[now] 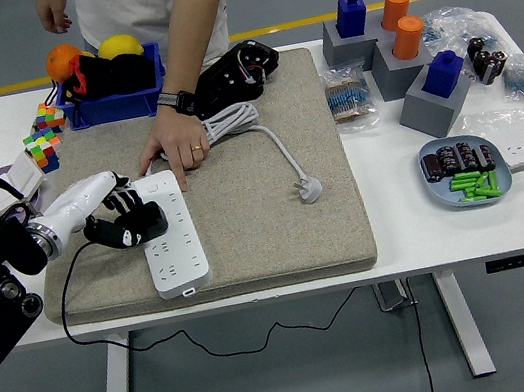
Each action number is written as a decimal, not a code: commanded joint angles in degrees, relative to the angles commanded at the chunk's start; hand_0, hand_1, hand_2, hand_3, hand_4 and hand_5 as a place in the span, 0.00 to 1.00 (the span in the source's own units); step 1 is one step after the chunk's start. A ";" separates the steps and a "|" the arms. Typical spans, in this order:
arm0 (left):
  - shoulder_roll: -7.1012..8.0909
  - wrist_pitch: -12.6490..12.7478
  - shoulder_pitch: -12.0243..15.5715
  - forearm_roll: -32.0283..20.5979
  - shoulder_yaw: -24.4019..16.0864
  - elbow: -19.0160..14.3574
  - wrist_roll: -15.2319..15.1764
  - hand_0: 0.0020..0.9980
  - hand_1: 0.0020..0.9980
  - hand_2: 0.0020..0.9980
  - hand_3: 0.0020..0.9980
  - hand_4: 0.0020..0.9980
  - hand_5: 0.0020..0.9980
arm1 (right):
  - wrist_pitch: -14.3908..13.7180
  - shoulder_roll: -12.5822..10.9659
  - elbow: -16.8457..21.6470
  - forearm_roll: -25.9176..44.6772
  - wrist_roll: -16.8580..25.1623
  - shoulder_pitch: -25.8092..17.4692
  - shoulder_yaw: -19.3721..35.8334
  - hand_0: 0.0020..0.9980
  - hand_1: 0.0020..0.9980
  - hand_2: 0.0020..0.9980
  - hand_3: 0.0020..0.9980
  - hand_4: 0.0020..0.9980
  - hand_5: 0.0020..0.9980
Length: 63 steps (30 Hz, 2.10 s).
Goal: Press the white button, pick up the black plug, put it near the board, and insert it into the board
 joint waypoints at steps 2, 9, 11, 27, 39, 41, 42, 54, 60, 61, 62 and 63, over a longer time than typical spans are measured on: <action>0.01 0.14 0.10 -0.45 -0.26 -0.37 -0.60 0.62 0.65 0.61 0.54 0.95 0.00 | 0.01 -0.01 0.00 0.01 0.01 -0.04 -0.05 0.72 0.70 0.68 0.62 0.72 0.43; -0.17 0.60 0.24 -1.06 -0.51 -0.54 -1.14 0.75 0.82 0.81 0.80 1.00 0.11 | 0.06 0.07 0.07 0.07 0.05 0.15 -0.08 0.72 0.70 0.68 0.62 0.72 0.43; -0.19 0.50 0.29 -0.99 -0.58 -0.49 -0.89 0.87 0.96 0.97 1.00 1.00 0.35 | 0.06 0.07 0.04 0.03 0.03 0.15 -0.02 0.72 0.70 0.68 0.62 0.73 0.43; -2.10 9.28 5.11 -0.31 -18.18 2.54 -10.25 0.90 0.99 1.00 1.00 1.00 0.54 | 0.02 0.10 0.04 -0.01 0.03 0.06 -0.05 0.72 0.70 0.68 0.62 0.72 0.43; -9.59 7.37 10.99 3.20 -31.44 5.19 -6.14 0.74 0.74 0.71 0.78 0.77 0.15 | -0.04 0.10 0.06 -0.03 0.04 0.30 0.18 0.72 0.70 0.69 0.62 0.72 0.43; -10.89 7.39 12.01 3.76 -33.98 5.06 -6.03 0.72 0.71 0.69 0.77 0.77 0.13 | -0.03 -0.04 0.14 0.10 0.06 0.40 -0.02 0.72 0.70 0.69 0.62 0.72 0.43; -11.31 7.39 12.38 3.98 -34.97 4.99 -5.99 0.72 0.71 0.69 0.77 0.77 0.13 | -0.03 -0.10 0.14 0.10 0.06 0.44 -0.05 0.72 0.70 0.69 0.62 0.72 0.43; -14.28 7.08 14.52 5.44 -41.02 3.90 -5.45 0.71 0.71 0.69 0.77 0.75 0.10 | 0.06 -0.30 0.07 0.29 0.04 0.62 -0.63 0.72 0.70 0.68 0.62 0.72 0.43; -15.32 7.04 14.86 5.84 -42.81 3.26 -5.54 0.71 0.71 0.69 0.77 0.75 0.10 | 0.08 -0.56 0.11 0.44 0.03 0.86 -0.95 0.72 0.70 0.69 0.62 0.72 0.43; -15.46 7.03 14.83 5.97 -43.01 3.18 -5.50 0.71 0.71 0.69 0.77 0.75 0.10 | 0.07 -0.58 0.11 0.42 0.02 0.92 -0.92 0.72 0.70 0.69 0.62 0.72 0.43; -15.62 7.02 14.82 6.07 -43.20 3.05 -5.46 0.71 0.71 0.69 0.77 0.75 0.10 | 0.07 -0.60 0.10 0.43 0.02 0.97 -0.91 0.72 0.70 0.69 0.62 0.72 0.43; -15.73 7.01 14.81 6.10 -43.31 2.95 -5.45 0.71 0.71 0.69 0.77 0.75 0.10 | 0.07 -0.62 0.10 0.45 0.01 1.00 -0.92 0.72 0.70 0.69 0.62 0.72 0.43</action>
